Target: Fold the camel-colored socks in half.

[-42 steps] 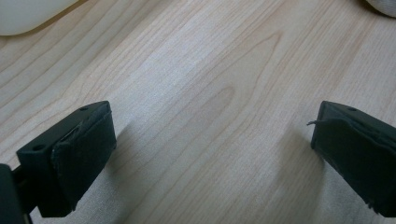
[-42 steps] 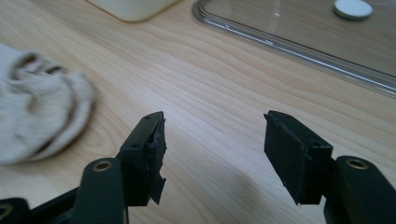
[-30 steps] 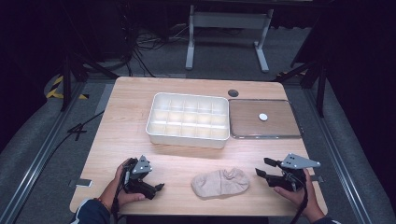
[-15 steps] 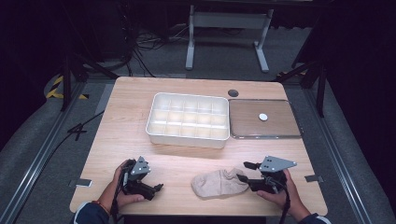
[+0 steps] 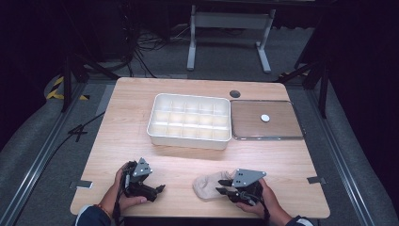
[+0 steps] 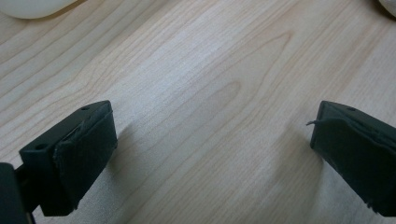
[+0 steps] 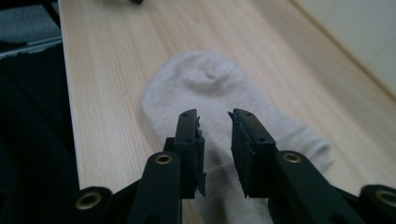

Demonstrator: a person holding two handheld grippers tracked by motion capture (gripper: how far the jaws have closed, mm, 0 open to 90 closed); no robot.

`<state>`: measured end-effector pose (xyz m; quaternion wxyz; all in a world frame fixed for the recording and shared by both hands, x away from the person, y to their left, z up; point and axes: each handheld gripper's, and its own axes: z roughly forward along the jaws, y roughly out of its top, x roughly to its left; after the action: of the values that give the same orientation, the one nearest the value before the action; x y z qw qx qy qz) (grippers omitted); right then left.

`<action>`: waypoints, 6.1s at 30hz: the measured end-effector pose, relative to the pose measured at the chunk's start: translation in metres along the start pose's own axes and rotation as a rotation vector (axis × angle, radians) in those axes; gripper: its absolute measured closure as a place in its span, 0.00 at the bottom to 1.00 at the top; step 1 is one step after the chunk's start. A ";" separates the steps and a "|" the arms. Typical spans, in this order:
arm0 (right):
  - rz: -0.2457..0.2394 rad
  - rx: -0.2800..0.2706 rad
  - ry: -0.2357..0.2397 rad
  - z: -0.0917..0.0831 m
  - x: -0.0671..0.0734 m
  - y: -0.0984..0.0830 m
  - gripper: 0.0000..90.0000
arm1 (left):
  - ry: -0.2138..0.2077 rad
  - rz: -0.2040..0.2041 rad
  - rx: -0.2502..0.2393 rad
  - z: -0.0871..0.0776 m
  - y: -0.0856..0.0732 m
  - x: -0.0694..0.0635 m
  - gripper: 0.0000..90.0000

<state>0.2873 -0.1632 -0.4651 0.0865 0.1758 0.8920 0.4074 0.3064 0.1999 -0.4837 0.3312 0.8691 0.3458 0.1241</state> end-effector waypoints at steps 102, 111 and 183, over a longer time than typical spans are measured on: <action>0.015 0.016 -0.070 0.070 -0.006 0.044 0.93 | -0.213 0.029 -0.166 0.015 0.074 -0.056 0.91; 0.000 -0.031 -0.133 0.030 -0.022 0.040 0.79 | -0.204 0.060 -0.163 0.012 0.075 -0.058 0.92; 0.125 0.073 -0.097 0.008 -0.053 -0.006 0.85 | -0.251 0.103 -0.138 0.033 0.091 -0.069 0.92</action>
<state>0.3374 -0.1819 -0.4739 0.0977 0.2538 0.8882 0.3703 0.3180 0.0877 -0.4469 0.4240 0.8695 0.2474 0.0548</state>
